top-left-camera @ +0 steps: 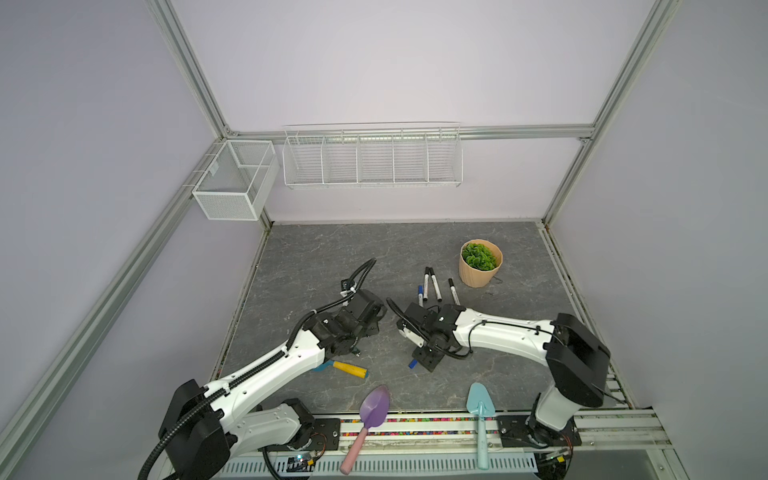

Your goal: Insert the pens into the pen caps

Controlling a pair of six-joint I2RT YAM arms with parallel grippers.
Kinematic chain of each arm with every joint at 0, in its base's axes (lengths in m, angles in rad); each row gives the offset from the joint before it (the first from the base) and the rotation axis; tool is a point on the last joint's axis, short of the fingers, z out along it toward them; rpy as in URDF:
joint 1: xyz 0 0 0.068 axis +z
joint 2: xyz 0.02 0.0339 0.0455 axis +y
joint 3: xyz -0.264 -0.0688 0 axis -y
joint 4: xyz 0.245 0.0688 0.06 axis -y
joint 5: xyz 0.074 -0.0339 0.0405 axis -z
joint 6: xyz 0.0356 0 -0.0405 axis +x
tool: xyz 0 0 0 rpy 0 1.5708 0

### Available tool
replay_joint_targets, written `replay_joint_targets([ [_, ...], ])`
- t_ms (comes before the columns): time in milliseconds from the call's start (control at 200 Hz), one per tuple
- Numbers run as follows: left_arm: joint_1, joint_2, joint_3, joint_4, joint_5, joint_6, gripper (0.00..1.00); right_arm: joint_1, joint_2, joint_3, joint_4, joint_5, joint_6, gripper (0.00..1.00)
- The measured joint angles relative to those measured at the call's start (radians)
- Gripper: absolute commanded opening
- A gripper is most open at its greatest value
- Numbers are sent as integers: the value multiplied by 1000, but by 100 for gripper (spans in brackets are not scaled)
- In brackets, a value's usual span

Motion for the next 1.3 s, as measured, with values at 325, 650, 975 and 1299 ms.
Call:
replay_joint_targets([
  [325,0,-6,-1,-1,-3,-3,0,6,141,24,-30,-132,-53,56],
  [650,0,-59,-7,-25,-20,-3,0,16,238,156,-80,-135,-48,57],
  [975,6,-97,-30,-57,-41,-10,0,21,333,295,-105,-139,-49,57],
  [1299,6,-98,-30,-61,-48,-10,0,23,375,348,-109,-71,-31,27],
])
